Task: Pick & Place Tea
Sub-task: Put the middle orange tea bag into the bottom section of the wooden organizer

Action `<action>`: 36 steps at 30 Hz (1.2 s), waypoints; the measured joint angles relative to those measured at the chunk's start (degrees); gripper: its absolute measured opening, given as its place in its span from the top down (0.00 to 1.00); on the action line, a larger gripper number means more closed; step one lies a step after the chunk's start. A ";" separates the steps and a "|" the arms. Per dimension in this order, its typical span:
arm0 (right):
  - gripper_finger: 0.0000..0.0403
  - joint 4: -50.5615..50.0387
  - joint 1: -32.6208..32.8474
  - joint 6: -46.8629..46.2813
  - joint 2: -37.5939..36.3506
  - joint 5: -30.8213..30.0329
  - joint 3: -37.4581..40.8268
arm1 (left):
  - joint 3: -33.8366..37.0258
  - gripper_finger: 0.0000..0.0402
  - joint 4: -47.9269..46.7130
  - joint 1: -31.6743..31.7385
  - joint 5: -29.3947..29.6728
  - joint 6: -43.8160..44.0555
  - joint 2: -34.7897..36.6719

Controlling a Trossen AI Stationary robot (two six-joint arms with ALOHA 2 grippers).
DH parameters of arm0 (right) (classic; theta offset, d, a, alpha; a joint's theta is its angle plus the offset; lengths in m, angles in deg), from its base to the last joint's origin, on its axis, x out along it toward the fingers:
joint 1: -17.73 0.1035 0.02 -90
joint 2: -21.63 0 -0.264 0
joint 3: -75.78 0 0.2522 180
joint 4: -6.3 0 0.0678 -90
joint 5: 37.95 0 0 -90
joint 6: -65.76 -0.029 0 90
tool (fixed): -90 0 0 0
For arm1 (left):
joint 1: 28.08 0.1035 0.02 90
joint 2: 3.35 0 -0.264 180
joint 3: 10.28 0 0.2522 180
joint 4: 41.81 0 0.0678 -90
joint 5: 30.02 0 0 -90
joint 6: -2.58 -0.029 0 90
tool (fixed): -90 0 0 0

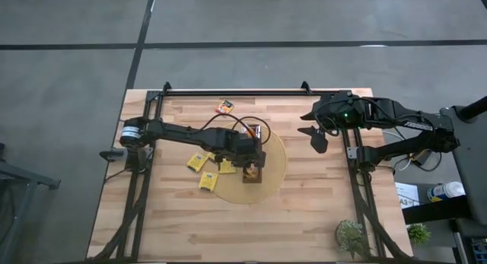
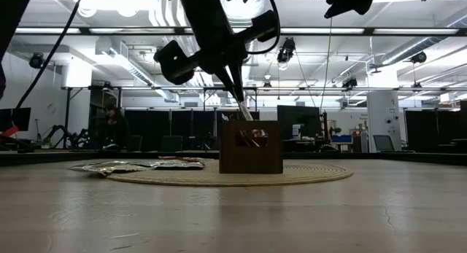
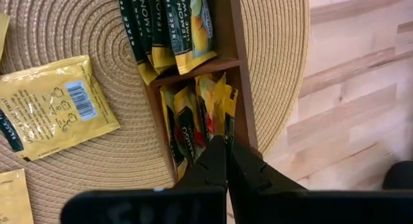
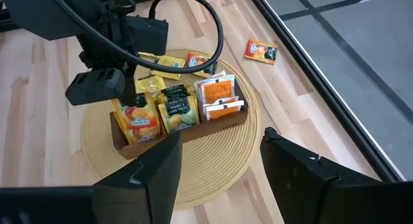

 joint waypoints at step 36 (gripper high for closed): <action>0.49 0.76 0.00 0.43 0.00 -1.65 0.00 | 1.40 0.93 1.72 0.13 -0.55 0.78 -0.76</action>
